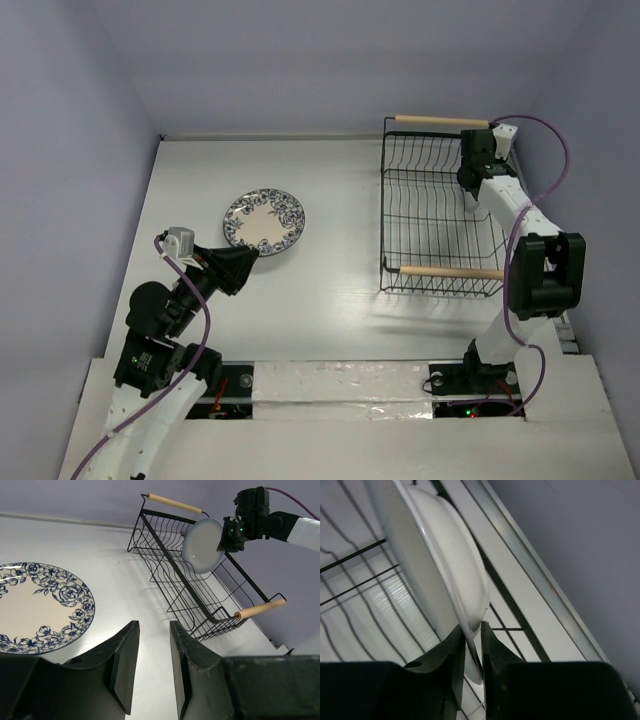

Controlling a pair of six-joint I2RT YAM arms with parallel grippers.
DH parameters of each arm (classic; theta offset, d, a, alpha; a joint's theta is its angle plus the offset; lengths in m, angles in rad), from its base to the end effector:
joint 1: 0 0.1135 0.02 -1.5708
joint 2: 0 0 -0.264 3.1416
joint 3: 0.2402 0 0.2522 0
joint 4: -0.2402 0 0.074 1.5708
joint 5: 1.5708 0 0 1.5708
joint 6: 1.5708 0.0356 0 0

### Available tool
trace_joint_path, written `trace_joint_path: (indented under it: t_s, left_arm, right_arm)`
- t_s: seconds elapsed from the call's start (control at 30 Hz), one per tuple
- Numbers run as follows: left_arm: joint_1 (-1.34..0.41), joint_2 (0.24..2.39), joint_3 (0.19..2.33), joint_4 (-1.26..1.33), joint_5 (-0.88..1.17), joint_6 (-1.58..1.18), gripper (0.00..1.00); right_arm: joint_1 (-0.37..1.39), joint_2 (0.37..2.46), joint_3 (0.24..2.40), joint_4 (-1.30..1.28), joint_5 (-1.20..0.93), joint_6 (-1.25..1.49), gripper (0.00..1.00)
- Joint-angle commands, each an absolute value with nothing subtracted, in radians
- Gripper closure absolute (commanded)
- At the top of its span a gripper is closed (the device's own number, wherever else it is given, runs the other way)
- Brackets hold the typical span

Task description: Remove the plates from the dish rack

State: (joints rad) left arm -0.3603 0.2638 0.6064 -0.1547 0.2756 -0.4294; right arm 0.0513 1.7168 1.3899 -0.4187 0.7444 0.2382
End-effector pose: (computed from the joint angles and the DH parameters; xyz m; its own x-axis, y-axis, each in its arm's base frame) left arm 0.0734 -0.0380 0.3414 -0.0865 -0.3955 -0.9144 0.6087 0.7056 -0.3628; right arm 0.3840 -0.0044 0.2849 -0.5500 0.1455 -0.8224 0.6063 0.7468 -0.2733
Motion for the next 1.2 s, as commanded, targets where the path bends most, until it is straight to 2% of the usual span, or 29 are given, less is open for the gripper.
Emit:
trace_joint_path:
  t_s: [0.0, 0.13, 0.4, 0.67, 0.83, 0.9, 1.07, 1.17]
  left_arm:
    - [-0.367, 0.258, 0.621, -0.117, 0.273, -0.43, 0.72]
    - [-0.367, 0.258, 0.621, -0.117, 0.273, -0.431, 0.72]
    - [-0.367, 0.258, 0.621, -0.117, 0.272, -0.431, 0.72]
    - [-0.367, 0.262, 0.62, -0.117, 0.268, -0.433, 0.72]
    - [-0.358, 0.268, 0.62, -0.114, 0.276, -0.431, 0.72]
    - [-0.357, 0.27, 0.62, -0.114, 0.276, -0.43, 0.71]
    - [-0.348, 0.279, 0.623, -0.121, 0.268, -0.43, 0.71]
    - [-0.339, 0.281, 0.623, -0.12, 0.267, -0.43, 0.71]
  right_arm:
    - [0.044, 1.657, 1.408, -0.371, 0.782, 0.227, 0.82]
    - [0.077, 1.618, 1.419, -0.39, 0.818, 0.206, 1.0]
    - [0.141, 1.5, 1.419, -0.385, 0.888, 0.169, 1.0]
    - [0.179, 1.323, 1.436, -0.4, 0.822, 0.187, 1.0]
    - [0.251, 1.154, 1.385, -0.351, 0.541, 0.267, 1.0]
    - [0.285, 1.106, 1.358, -0.281, 0.366, 0.345, 1.0]
    - [0.444, 1.138, 1.296, -0.087, 0.157, 0.5, 1.0]
    - [0.472, 1.213, 1.27, 0.071, 0.019, 0.599, 1.0]
